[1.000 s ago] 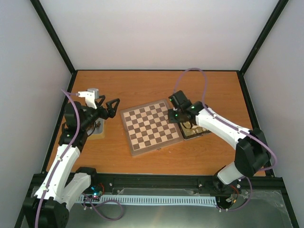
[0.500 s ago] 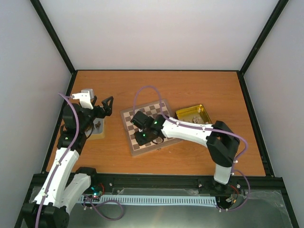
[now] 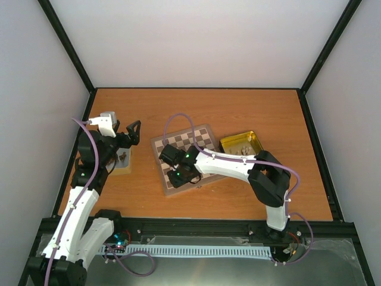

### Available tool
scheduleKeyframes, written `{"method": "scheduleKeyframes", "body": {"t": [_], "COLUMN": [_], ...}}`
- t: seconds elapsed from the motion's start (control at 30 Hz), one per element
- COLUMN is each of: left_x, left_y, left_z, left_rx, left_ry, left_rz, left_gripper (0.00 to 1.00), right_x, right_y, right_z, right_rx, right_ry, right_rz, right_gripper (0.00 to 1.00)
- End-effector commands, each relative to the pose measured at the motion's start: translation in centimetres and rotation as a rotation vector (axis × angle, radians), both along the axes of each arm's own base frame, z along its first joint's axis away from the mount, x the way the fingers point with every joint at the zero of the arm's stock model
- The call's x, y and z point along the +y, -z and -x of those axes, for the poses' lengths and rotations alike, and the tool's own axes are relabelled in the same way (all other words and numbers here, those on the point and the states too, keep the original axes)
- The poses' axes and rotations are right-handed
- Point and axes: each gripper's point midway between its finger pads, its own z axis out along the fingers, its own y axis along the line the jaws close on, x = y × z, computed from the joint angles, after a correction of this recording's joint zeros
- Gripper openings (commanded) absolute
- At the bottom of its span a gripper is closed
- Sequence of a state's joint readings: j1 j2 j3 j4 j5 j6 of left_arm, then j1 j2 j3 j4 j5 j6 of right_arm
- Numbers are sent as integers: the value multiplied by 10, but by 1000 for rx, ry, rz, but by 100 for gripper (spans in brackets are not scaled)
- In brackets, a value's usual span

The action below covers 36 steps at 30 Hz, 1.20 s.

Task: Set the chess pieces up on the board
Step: Place the chess piece on the chessboard, then pick up the chess piece from the storage box.

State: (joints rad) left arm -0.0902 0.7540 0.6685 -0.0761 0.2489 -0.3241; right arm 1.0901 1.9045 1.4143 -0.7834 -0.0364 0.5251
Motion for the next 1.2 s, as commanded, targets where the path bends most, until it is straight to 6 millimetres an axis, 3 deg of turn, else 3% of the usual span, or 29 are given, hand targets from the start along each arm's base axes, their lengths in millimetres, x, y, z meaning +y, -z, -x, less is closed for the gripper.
{"method": "scheduleKeyframes", "body": {"t": [0.0,0.1,0.3,0.5,0.6,0.73,0.83,1.03,1.1,1.17], "left_x": [1,1,1,0,0,-2,-2,-4,-4,-4], "left_y": [-17,-17,-17,-17,-18,-19,-19,-19,-19,-19], "left_z": [2,2,2,2,2,3,4,4,4,3], "left_rx": [-40,-40,-40,-38,-43,-45,-47,-48,-49,-49], "left_ry": [-9,-9,-6,-4,-1,8,12,20,21,22], "left_rz": [-3,-3,-3,-1,0,2,3,6,5,5], "left_gripper": [100,100,100,100,100,100,100,100,100,100], "right_x": [0,-1,7,7,-8,-52,-103,-215,-238,-247], "right_y": [2,2,-19,-46,-62,-84,-88,-58,-47,-36], "right_z": [0,-1,-6,-14,-29,-61,-86,-119,-130,-137], "right_rx": [-6,-13,-51,-104,-174,-275,-321,-312,-296,-277], "right_ry": [4,1,2,35,99,255,408,667,710,716], "right_rz": [39,49,-13,-79,-79,-87,-59,32,54,67], "right_gripper": [3,8,30,35,35,37,37,31,28,25]}}
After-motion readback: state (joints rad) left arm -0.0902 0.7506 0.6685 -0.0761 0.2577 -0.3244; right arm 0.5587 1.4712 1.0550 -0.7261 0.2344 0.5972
